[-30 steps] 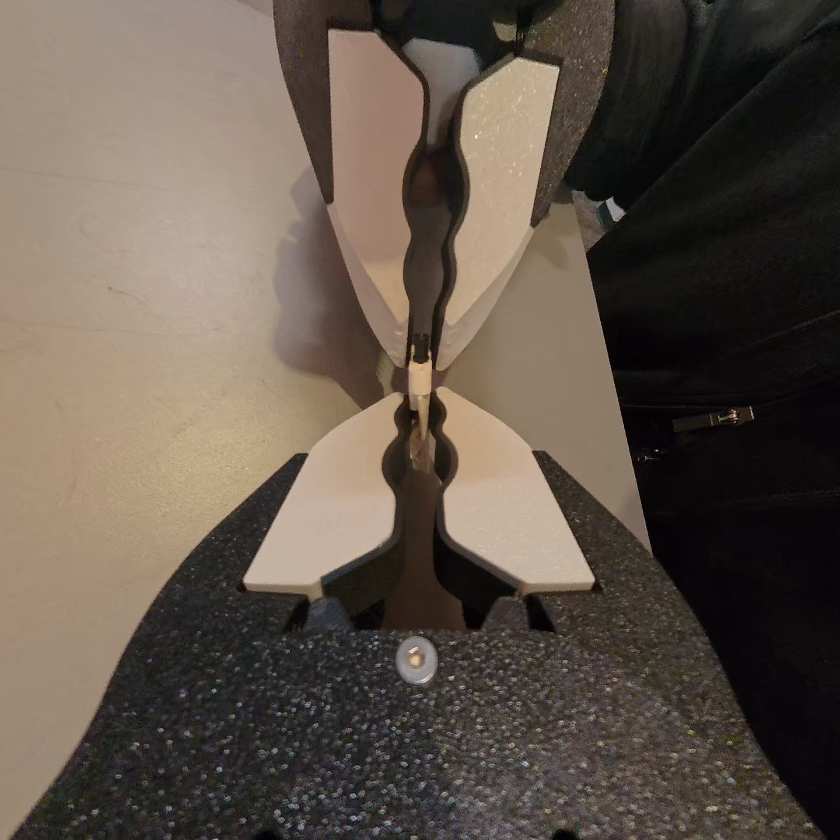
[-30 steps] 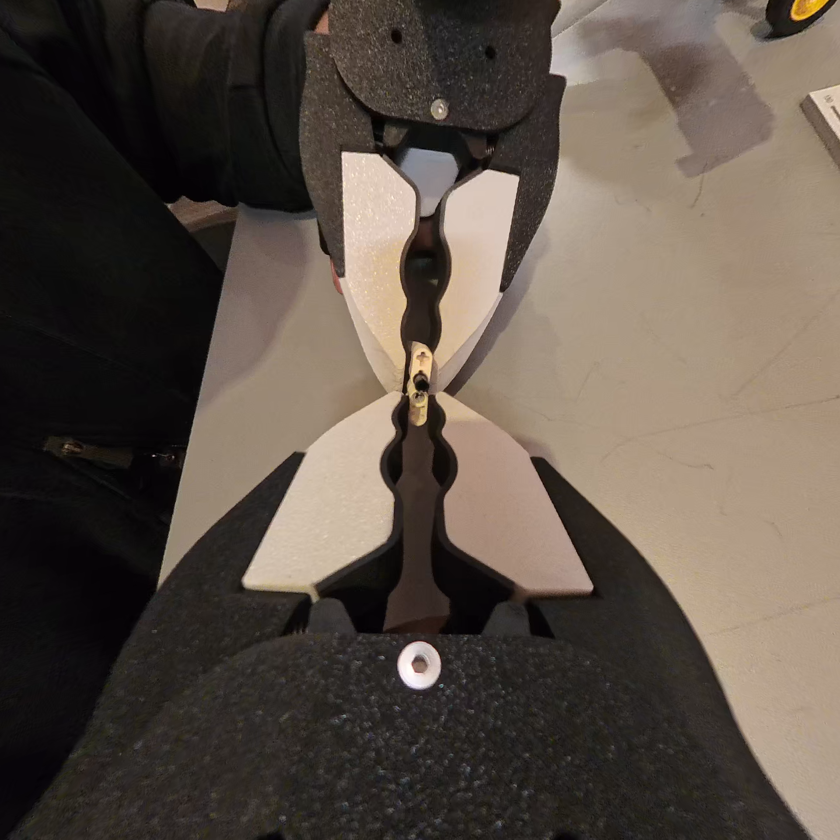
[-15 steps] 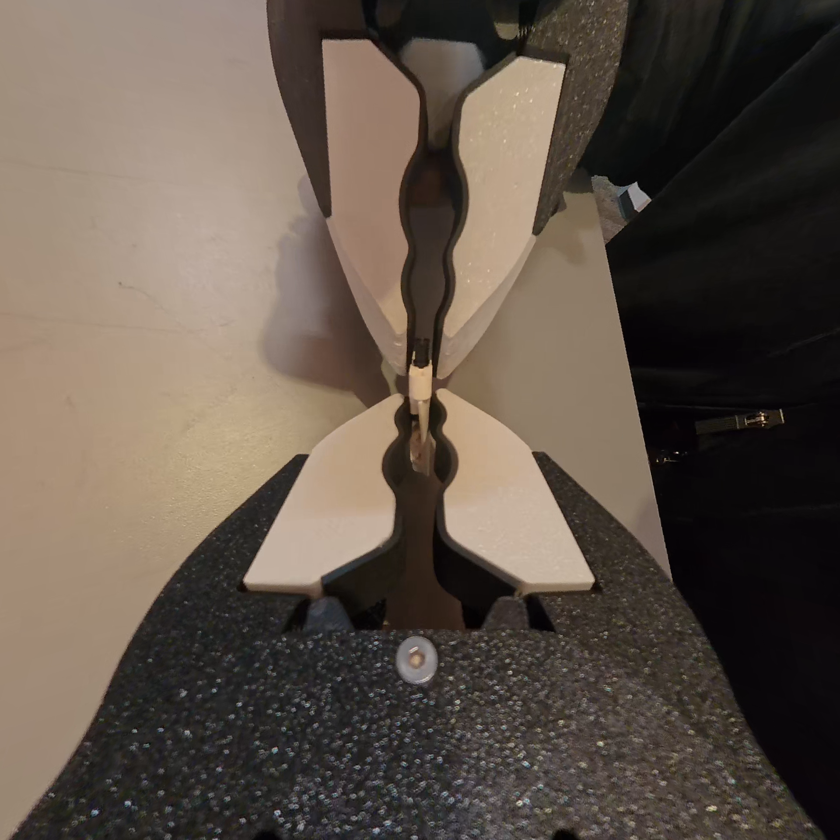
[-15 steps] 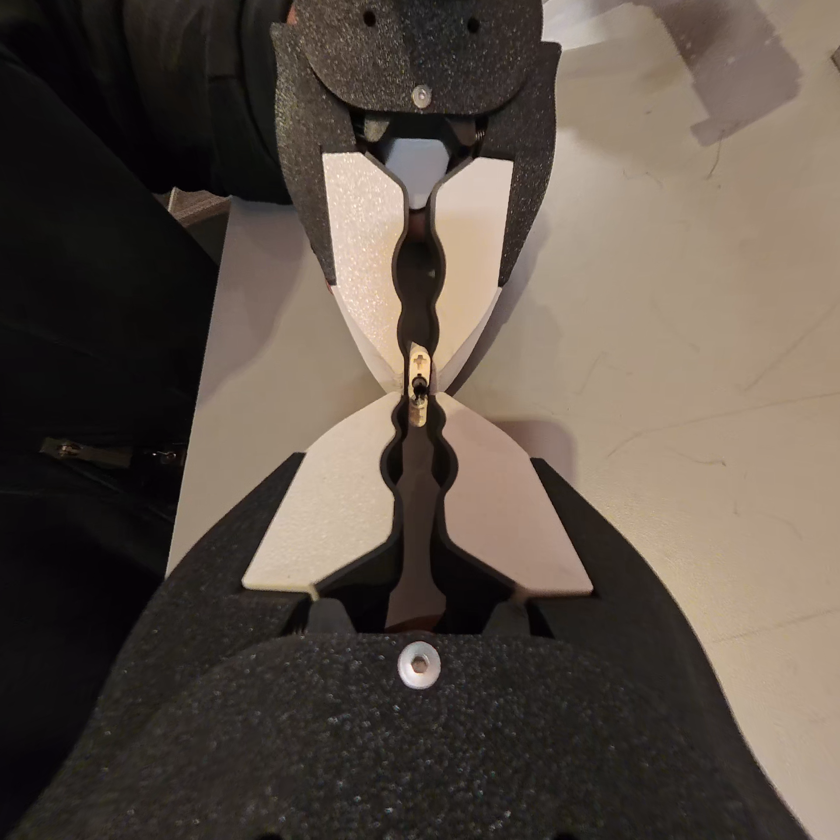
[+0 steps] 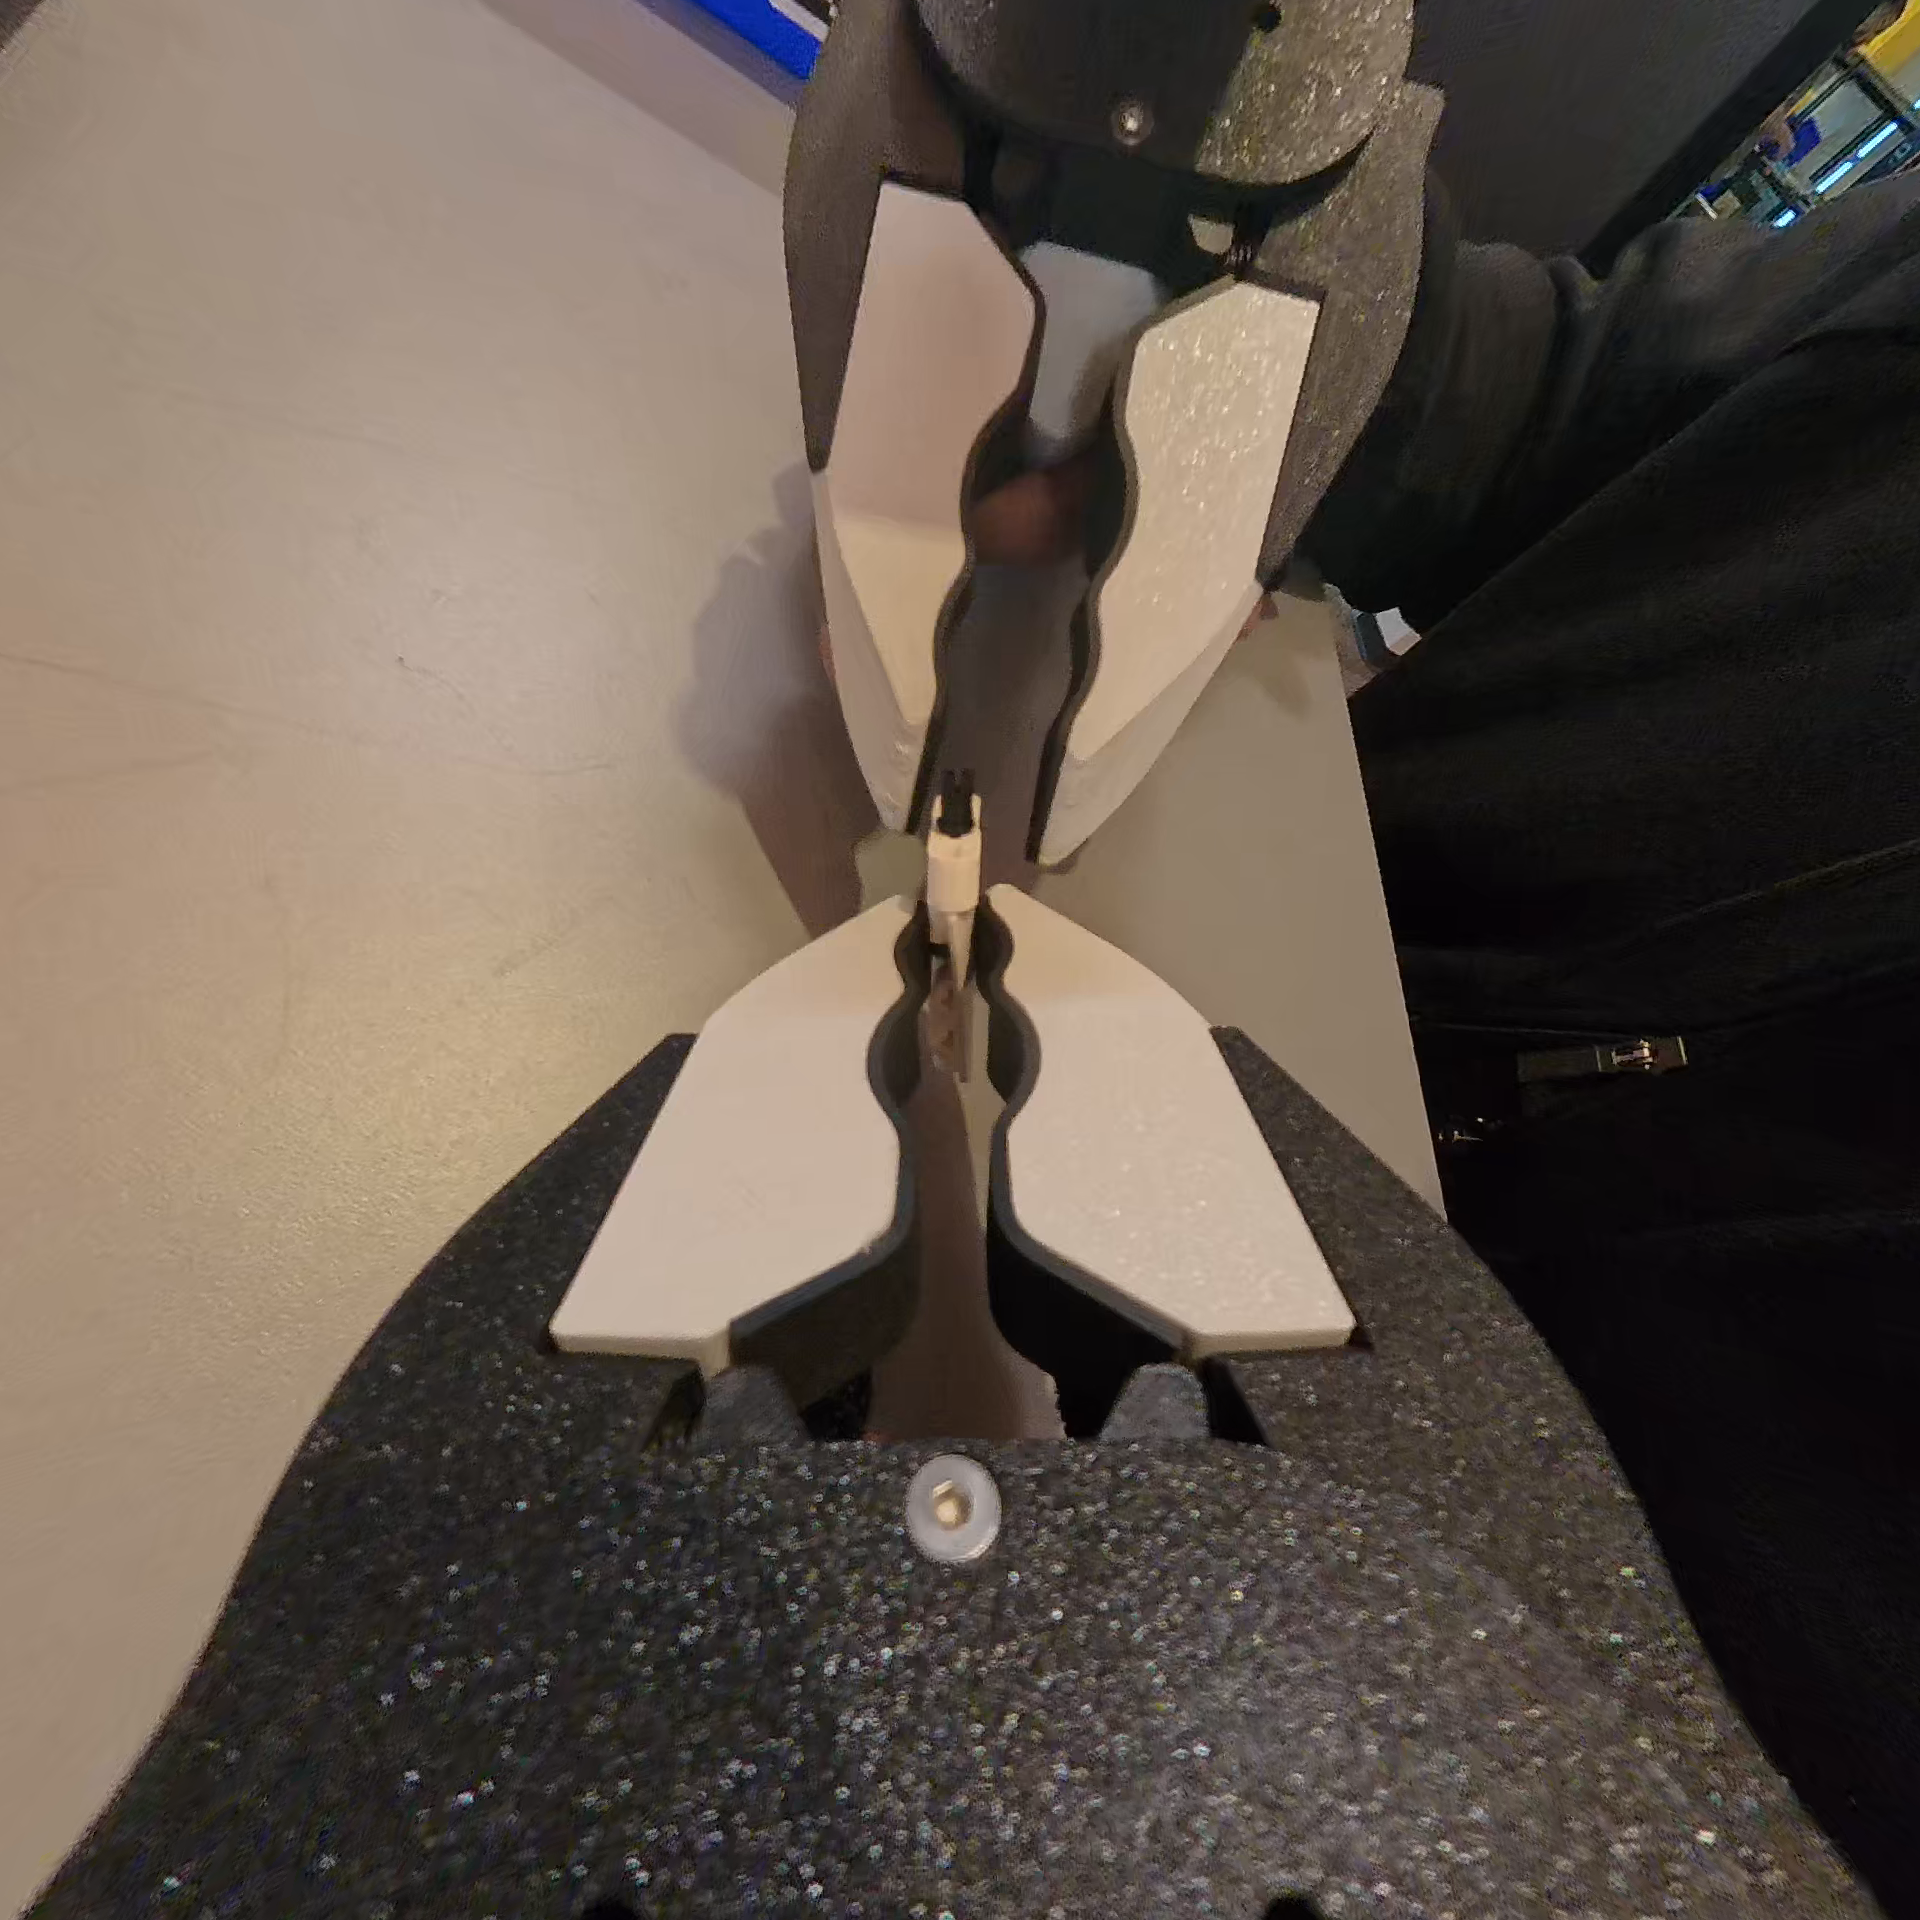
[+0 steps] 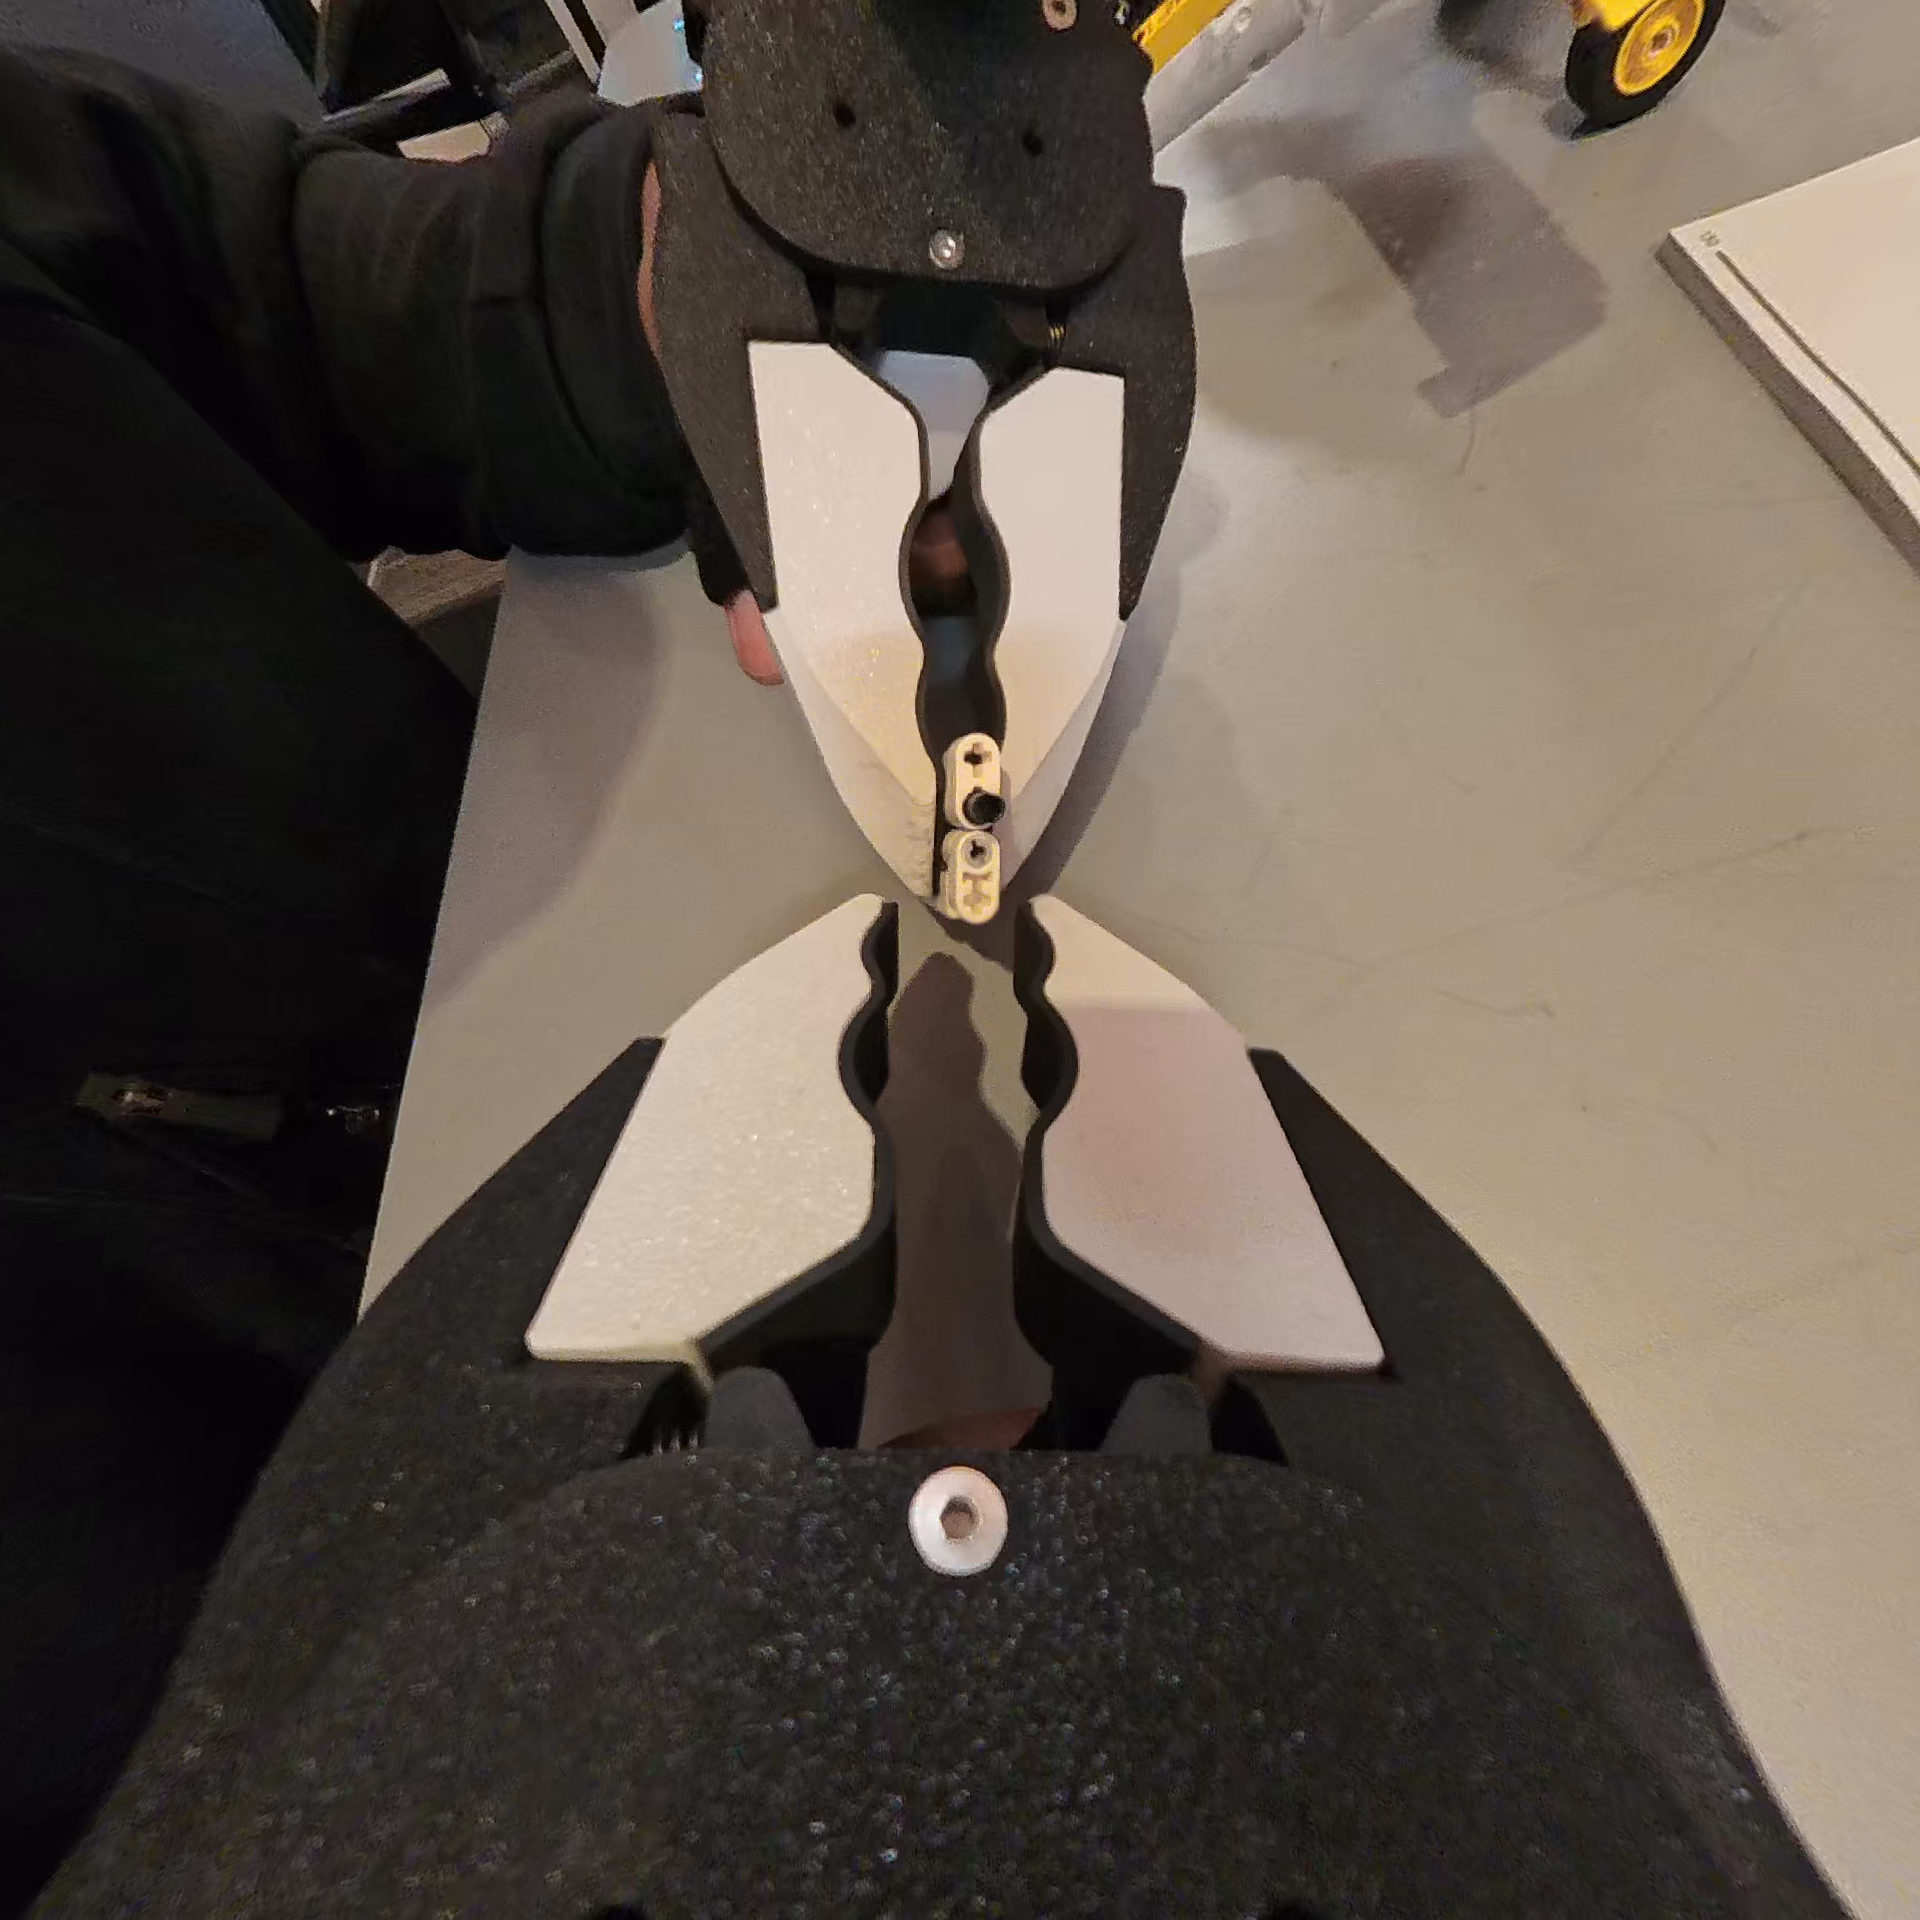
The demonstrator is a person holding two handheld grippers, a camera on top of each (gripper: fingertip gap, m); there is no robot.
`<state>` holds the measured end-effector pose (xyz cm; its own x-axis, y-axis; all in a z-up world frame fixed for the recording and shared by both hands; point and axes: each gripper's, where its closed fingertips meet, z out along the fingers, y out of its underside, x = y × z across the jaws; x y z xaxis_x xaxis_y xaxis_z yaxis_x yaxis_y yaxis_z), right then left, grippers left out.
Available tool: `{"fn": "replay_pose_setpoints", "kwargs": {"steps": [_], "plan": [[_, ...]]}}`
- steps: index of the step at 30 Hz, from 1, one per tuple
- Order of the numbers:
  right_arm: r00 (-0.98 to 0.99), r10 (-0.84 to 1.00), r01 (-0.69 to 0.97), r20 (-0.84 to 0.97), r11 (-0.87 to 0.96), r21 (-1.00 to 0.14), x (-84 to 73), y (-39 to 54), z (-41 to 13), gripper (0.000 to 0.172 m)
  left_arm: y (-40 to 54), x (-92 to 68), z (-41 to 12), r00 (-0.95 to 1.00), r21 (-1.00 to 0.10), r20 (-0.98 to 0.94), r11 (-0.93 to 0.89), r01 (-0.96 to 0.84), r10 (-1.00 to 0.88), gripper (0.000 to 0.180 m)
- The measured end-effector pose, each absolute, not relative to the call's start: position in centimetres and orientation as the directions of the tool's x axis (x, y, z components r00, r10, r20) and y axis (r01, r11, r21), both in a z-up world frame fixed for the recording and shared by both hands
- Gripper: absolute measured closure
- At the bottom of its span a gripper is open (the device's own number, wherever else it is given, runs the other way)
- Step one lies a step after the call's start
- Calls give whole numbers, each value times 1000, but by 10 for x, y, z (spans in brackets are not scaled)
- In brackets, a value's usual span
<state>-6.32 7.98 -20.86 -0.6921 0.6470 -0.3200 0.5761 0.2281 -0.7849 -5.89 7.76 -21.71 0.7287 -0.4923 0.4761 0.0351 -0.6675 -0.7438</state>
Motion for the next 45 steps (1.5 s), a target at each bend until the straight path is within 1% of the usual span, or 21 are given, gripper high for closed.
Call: {"fn": "replay_pose_setpoints", "kwargs": {"steps": [3,5,8,16,18,21,25,36,40,45], "plan": [[-678,655,583,-334,202,-787,-67,79,-209,163,77,-59,-216,724,-747,478,-664,37,-497,172],[-675,645,587,-360,173,-791,-67,80,-207,164,79,-60,-215,728,-748,479,-662,47,-490,170],[-670,628,591,-396,127,-797,-67,83,-202,165,80,-63,-214,732,-747,486,-661,65,-477,160],[-684,601,582,-415,105,-807,-66,81,-197,165,79,-60,-216,732,-747,474,-664,41,-489,158],[-690,596,575,-411,106,-812,-65,80,-196,165,79,-59,-215,728,-753,471,-657,38,-497,159],[-698,591,566,-405,108,-817,-65,79,-195,165,78,-55,-210,707,-767,476,-641,41,-524,167],[-709,588,554,-389,123,-823,-63,78,-194,165,77,-52,-210,708,-777,457,-629,23,-538,172],[-693,623,546,-363,125,-828,-65,77,-190,164,77,-52,-206,694,-789,464,-612,43,-550,173],[-697,642,528,-320,158,-834,-65,79,-192,158,78,-53,-202,702,-822,419,-569,25,-575,172],[-714,626,506,-313,153,-849,-62,80,-190,158,79,-52,-200,714,-848,366,-529,-8,-597,172]]}}
